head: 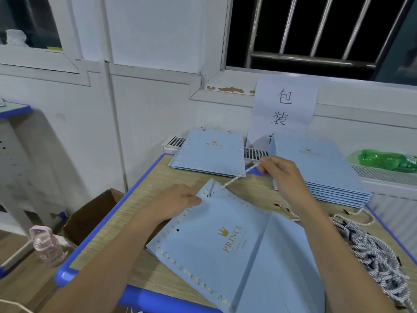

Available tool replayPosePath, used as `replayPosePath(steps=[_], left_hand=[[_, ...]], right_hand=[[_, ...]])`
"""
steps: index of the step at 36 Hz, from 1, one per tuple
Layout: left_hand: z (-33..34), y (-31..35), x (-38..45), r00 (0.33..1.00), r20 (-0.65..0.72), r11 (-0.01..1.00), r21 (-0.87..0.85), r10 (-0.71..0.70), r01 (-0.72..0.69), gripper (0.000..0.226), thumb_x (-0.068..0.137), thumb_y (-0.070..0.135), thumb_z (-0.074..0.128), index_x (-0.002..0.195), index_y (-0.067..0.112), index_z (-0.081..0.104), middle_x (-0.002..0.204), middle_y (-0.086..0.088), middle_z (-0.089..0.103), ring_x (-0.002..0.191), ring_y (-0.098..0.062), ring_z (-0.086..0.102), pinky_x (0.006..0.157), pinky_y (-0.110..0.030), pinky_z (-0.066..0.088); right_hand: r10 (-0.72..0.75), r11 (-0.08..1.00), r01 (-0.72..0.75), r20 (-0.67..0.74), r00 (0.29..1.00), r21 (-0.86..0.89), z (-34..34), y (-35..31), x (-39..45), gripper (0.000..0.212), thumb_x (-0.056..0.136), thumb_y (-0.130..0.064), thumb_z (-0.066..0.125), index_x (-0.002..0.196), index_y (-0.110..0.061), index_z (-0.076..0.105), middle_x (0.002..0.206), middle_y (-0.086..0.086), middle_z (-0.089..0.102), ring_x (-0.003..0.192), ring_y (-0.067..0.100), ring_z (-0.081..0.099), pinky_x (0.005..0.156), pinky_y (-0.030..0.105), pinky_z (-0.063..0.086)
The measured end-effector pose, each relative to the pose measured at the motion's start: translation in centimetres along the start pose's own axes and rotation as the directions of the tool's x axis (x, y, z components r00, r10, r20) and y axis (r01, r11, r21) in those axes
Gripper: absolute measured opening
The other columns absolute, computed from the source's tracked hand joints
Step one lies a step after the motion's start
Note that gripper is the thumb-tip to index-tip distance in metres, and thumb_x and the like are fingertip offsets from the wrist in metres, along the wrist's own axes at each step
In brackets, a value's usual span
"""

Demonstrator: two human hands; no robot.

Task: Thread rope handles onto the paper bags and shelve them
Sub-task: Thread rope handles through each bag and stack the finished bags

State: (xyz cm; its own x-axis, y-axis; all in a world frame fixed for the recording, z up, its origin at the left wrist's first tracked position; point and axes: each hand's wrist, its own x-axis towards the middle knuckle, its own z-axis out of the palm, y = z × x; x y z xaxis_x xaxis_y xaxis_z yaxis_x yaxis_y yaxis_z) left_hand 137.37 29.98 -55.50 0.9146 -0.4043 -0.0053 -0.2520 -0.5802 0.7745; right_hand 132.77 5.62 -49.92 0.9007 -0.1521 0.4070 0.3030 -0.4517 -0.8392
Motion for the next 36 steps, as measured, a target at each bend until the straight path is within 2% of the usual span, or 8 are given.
replayPosePath(steps=[4, 12, 21, 24, 28, 31, 33, 36], left_hand=[[0.3, 0.6, -0.3, 1.000, 0.000, 0.985, 0.171, 0.006, -0.006, 0.048, 0.091, 0.026, 0.057, 0.055, 0.017, 0.027, 0.055, 0.005, 0.028, 0.051, -0.012, 0.028, 0.058, -0.031, 0.019], [0.9, -0.1, 0.1, 0.991, -0.134, 0.983, 0.180, -0.004, 0.029, 0.052, 0.089, 0.031, 0.057, 0.050, 0.020, 0.023, 0.049, 0.007, 0.026, 0.049, -0.014, 0.026, 0.062, -0.031, 0.020], [1.4, 0.3, -0.2, 0.963, -0.267, 0.980, 0.198, 0.044, 0.010, 0.049, 0.090, 0.027, 0.054, 0.052, 0.016, 0.024, 0.050, 0.002, 0.024, 0.048, -0.014, 0.025, 0.051, -0.029, 0.018], [1.4, 0.3, -0.4, 0.953, -0.302, 0.977, 0.209, 0.034, 0.031, 0.049, 0.089, 0.025, 0.054, 0.052, 0.016, 0.024, 0.050, 0.002, 0.025, 0.047, -0.014, 0.025, 0.051, -0.029, 0.020], [1.5, 0.3, -0.5, 0.944, -0.326, 0.973, 0.229, 0.058, 0.020, 0.048, 0.088, 0.025, 0.055, 0.051, 0.016, 0.025, 0.049, 0.002, 0.026, 0.046, -0.013, 0.026, 0.048, -0.026, 0.020], [1.1, 0.2, -0.7, 0.934, -0.346, 0.975, 0.222, 0.093, -0.015, 0.051, 0.092, 0.032, 0.052, 0.051, 0.015, 0.025, 0.050, 0.000, 0.027, 0.047, -0.014, 0.025, 0.048, -0.026, 0.021], [0.4, 0.4, -1.1, 0.926, -0.364, 0.975, 0.220, 0.095, -0.014, 0.053, 0.094, 0.041, 0.047, 0.054, 0.014, 0.026, 0.051, -0.001, 0.027, 0.048, -0.015, 0.026, 0.048, -0.027, 0.022], [-1.2, 0.6, -1.9, 0.950, -0.305, 0.993, 0.111, 0.073, -0.041, 0.052, 0.094, 0.042, 0.049, 0.055, 0.011, 0.036, 0.048, 0.003, 0.034, 0.042, -0.007, 0.033, 0.045, -0.017, 0.028]], right_hand=[[0.036, 0.996, -0.040, 0.058, 0.998, 0.075, 1.5, -1.9, 0.7, 0.033, 0.097, -0.020, 0.051, 0.065, -0.014, 0.055, 0.049, -0.011, 0.048, 0.047, 0.001, 0.044, 0.054, 0.012, 0.038], [0.219, 0.903, -0.326, 0.352, 0.910, 0.280, 0.9, -5.4, 1.4, 0.016, 0.095, -0.004, 0.049, 0.083, -0.014, 0.053, 0.058, -0.004, 0.028, 0.044, 0.008, 0.024, 0.051, 0.021, 0.034], [0.359, 0.335, -0.589, 0.478, 0.801, 0.735, 7.7, -4.2, -0.7, 0.028, 0.093, -0.008, 0.044, 0.066, -0.014, 0.037, 0.057, 0.002, 0.033, 0.049, 0.013, 0.031, 0.047, 0.024, 0.043], [0.469, 0.543, -0.597, 0.377, 0.799, 0.590, 8.1, -1.9, -0.9, 0.023, 0.093, -0.010, 0.051, 0.070, -0.009, 0.050, 0.063, 0.005, 0.044, 0.059, 0.015, 0.043, 0.063, 0.027, 0.049], [0.362, 0.926, -0.378, 0.276, 0.890, 0.004, 6.3, -0.3, -1.4, 0.030, 0.092, -0.025, 0.054, 0.091, 0.002, 0.068, 0.089, 0.014, 0.070, 0.086, 0.030, 0.062, 0.078, 0.037, 0.048], [0.256, 0.942, -0.187, 0.237, 0.937, -0.279, 5.0, 0.3, -1.8, 0.045, 0.094, -0.029, 0.053, 0.111, 0.013, 0.056, 0.123, 0.029, 0.054, 0.121, 0.038, 0.044, 0.093, 0.042, 0.038], [0.218, 0.922, -0.151, 0.155, 0.964, -0.356, 4.6, 0.6, -2.2, 0.032, 0.094, -0.029, 0.055, 0.116, -0.006, 0.054, 0.135, 0.012, 0.037, 0.135, 0.024, 0.024, 0.103, 0.033, 0.028], [0.068, 0.918, 0.029, 0.229, 0.971, -0.395, 4.1, 1.5, -3.0, 0.058, 0.088, -0.026, 0.064, 0.138, -0.020, 0.035, 0.142, 0.001, 0.024, 0.136, 0.018, 0.017, 0.108, 0.027, 0.020]])
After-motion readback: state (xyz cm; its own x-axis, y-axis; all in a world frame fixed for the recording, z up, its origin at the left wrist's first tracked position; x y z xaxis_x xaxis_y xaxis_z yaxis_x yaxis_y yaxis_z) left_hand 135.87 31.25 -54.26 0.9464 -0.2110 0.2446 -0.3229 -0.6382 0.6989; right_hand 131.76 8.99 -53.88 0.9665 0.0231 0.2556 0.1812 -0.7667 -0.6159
